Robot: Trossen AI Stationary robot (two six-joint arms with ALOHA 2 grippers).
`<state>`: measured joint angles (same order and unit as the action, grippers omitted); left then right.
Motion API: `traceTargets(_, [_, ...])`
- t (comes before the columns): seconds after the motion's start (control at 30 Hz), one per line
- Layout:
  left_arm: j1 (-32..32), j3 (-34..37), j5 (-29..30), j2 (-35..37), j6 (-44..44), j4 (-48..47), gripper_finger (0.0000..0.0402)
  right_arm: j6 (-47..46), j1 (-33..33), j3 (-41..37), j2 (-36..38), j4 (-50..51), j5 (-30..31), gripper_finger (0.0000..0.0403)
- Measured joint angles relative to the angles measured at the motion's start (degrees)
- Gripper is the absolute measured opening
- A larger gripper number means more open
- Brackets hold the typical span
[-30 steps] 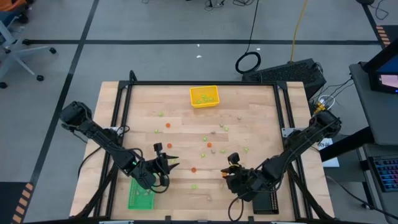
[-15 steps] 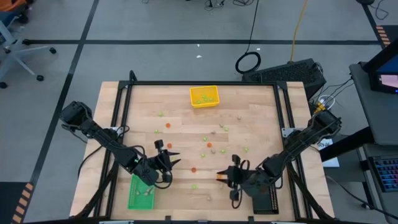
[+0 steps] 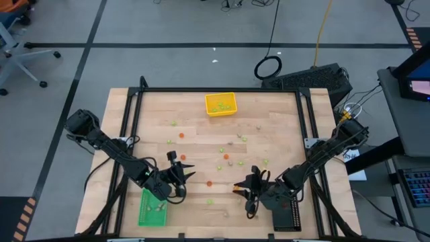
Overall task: Sort Halloween decoration
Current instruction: Put the orange pumpkin toy into the black bin
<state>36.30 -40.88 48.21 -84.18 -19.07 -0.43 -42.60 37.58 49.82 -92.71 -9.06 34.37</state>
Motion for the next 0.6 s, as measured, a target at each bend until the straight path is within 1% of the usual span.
traceTargets(0.13, [0.02,0.00,0.00,0.00,0.00,0.00,0.0118,1.50,0.00,0.00,0.51,0.53,-4.41,0.0073])
traceTargets(0.23, [0.03,0.00,0.00,0.00,0.00,0.00,0.0118,1.46,0.00,0.00,2.06,0.96,-8.89,0.0073])
traceTargets(0.33, [0.03,0.00,0.00,0.00,0.00,0.00,0.0118,1.10,0.34,0.06,4.37,3.72,-13.76,0.0073])
traceTargets(0.43, [0.03,0.00,0.00,0.00,0.00,0.00,0.0118,-0.30,1.68,1.57,6.99,11.92,-15.82,0.0073])
traceTargets(0.6, [0.03,0.02,0.00,0.00,-0.09,0.40,0.0118,-5.93,4.93,8.52,9.27,34.74,-16.65,0.0073])
